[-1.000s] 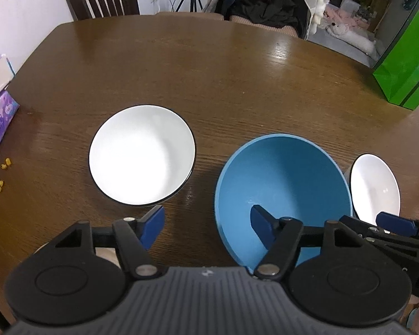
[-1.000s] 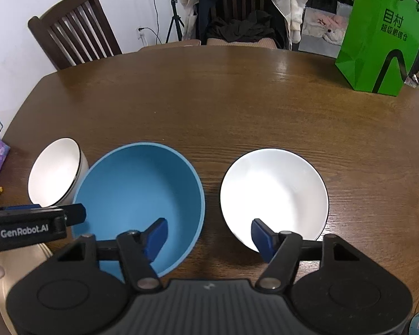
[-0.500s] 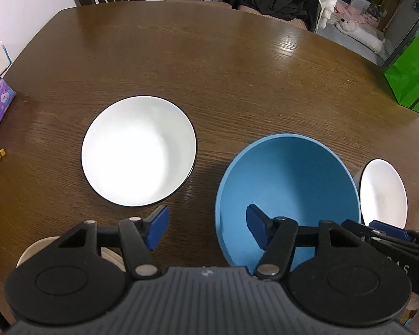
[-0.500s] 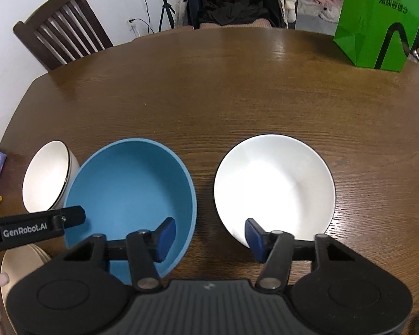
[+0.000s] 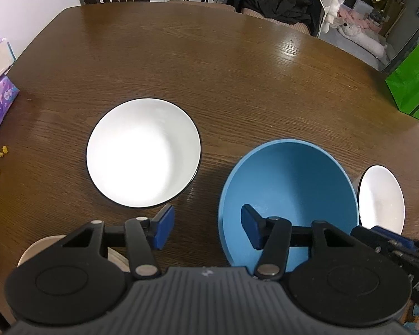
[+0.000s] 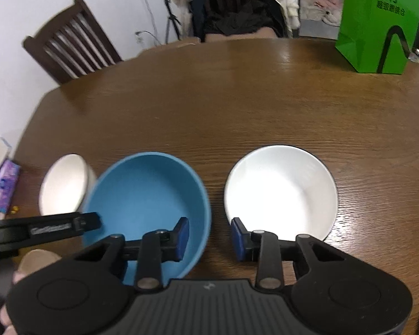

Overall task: Organize plates and bowls
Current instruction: 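Close both grippers on the rim of the blue bowl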

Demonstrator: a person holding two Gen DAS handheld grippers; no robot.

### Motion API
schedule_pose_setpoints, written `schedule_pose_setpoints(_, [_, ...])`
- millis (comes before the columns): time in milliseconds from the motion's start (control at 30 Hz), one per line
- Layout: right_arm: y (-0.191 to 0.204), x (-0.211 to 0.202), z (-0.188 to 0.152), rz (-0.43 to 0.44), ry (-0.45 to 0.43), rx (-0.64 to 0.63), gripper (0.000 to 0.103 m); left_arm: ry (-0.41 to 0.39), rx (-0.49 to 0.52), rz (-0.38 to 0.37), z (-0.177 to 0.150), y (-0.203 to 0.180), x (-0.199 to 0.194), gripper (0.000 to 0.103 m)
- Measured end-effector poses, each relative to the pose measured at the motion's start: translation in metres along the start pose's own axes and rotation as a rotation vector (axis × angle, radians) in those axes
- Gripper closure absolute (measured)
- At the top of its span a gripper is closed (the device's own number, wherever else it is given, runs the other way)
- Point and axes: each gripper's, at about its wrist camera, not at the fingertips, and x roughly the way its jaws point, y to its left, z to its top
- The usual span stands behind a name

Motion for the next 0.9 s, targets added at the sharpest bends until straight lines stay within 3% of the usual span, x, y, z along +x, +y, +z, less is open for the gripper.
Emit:
schedule_pose_setpoints(100, [0.004, 0.007, 0.002, -0.002, 0.037, -0.002, 0.083, 0.007, 0.002, 0.004, 0.001, 0.000, 0.001, 0.054])
schedule_pose_setpoints(400, [0.003, 0.032, 0.010, -0.037, 0.072, 0.019, 0.087, 0.021, -0.005, 0.014, 0.006, -0.002, 0.010, 0.067])
schedule_pose_setpoints(600, [0.006, 0.041, 0.011, -0.060, 0.072, 0.013, 0.099, 0.022, 0.001, -0.018, 0.009, -0.003, 0.013, 0.097])
schedule_pose_setpoints(900, [0.011, 0.035, 0.011, -0.060, 0.058, -0.015, 0.099, -0.013, 0.043, 0.001, 0.006, -0.009, 0.005, 0.097])
